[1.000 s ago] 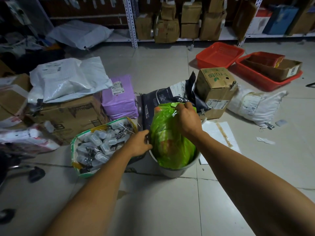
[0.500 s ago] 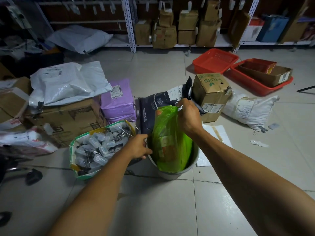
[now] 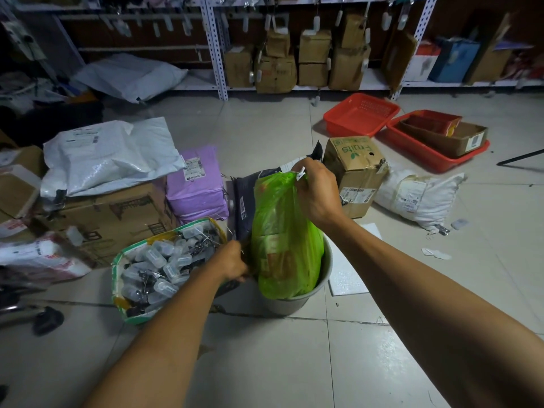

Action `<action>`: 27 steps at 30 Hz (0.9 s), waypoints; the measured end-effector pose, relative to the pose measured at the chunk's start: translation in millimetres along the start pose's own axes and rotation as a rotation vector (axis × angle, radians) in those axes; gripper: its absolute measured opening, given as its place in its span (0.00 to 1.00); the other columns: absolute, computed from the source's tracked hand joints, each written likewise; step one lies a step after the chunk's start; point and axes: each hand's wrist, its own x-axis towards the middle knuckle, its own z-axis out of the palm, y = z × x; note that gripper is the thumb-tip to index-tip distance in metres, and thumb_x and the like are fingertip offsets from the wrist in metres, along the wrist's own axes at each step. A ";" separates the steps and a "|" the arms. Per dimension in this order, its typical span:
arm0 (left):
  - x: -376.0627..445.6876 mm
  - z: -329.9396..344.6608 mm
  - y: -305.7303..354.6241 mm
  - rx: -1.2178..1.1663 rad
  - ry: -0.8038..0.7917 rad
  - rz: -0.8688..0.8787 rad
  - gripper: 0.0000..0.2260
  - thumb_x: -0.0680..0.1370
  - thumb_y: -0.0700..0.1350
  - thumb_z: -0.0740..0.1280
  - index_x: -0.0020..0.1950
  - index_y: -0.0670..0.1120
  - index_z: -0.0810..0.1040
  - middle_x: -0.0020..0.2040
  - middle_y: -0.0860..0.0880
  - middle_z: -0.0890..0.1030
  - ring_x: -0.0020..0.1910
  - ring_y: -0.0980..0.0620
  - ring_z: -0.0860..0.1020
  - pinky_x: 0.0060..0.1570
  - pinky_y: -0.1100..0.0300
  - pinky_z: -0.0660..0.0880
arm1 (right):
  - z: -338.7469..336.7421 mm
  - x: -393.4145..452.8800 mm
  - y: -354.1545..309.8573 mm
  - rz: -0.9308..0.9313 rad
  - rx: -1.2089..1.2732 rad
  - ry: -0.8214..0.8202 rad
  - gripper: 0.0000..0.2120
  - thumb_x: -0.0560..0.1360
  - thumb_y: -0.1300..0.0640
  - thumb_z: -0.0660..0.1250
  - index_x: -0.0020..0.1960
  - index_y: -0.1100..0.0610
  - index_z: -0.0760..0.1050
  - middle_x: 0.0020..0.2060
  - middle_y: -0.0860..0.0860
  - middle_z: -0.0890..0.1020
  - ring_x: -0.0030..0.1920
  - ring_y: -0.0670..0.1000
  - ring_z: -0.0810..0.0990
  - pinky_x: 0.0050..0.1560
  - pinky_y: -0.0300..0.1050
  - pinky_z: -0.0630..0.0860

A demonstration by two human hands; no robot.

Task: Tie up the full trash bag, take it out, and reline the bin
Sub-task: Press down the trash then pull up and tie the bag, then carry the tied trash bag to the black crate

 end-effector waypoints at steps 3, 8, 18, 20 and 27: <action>0.8 0.1 1.4 -0.035 -0.016 -0.007 0.17 0.69 0.36 0.75 0.56 0.38 0.77 0.41 0.37 0.84 0.33 0.43 0.84 0.35 0.48 0.83 | -4.1 4.9 0.1 -0.013 0.022 0.004 0.11 0.75 0.68 0.59 0.52 0.59 0.76 0.48 0.55 0.79 0.47 0.52 0.74 0.43 0.39 0.63; -4.9 -5.0 2.0 -0.014 -0.018 -0.034 0.28 0.69 0.35 0.74 0.67 0.44 0.72 0.50 0.38 0.82 0.41 0.40 0.84 0.36 0.49 0.83 | -13.2 9.5 -2.6 0.031 0.032 0.008 0.11 0.74 0.69 0.60 0.51 0.58 0.77 0.48 0.53 0.78 0.45 0.49 0.73 0.43 0.39 0.64; -39.7 -45.7 23.1 -0.023 0.054 -0.049 0.16 0.72 0.41 0.75 0.58 0.45 0.78 0.51 0.46 0.83 0.50 0.46 0.80 0.54 0.55 0.76 | -46.9 21.1 -31.3 0.050 -0.004 -0.110 0.13 0.73 0.70 0.59 0.51 0.56 0.76 0.51 0.54 0.78 0.47 0.48 0.72 0.47 0.43 0.68; -50.0 -60.7 36.1 0.018 0.088 -0.036 0.18 0.73 0.43 0.74 0.61 0.45 0.76 0.52 0.45 0.82 0.52 0.45 0.80 0.51 0.56 0.74 | -55.4 22.6 -40.0 0.070 -0.003 -0.133 0.15 0.72 0.71 0.58 0.51 0.56 0.76 0.51 0.55 0.78 0.48 0.50 0.73 0.46 0.42 0.67; -104.0 -116.6 106.4 0.185 0.248 -0.004 0.27 0.73 0.51 0.72 0.71 0.47 0.72 0.67 0.44 0.76 0.65 0.43 0.75 0.64 0.50 0.73 | -103.6 37.1 -97.3 0.045 -0.026 -0.198 0.16 0.70 0.72 0.58 0.52 0.58 0.77 0.51 0.56 0.79 0.51 0.54 0.77 0.47 0.44 0.70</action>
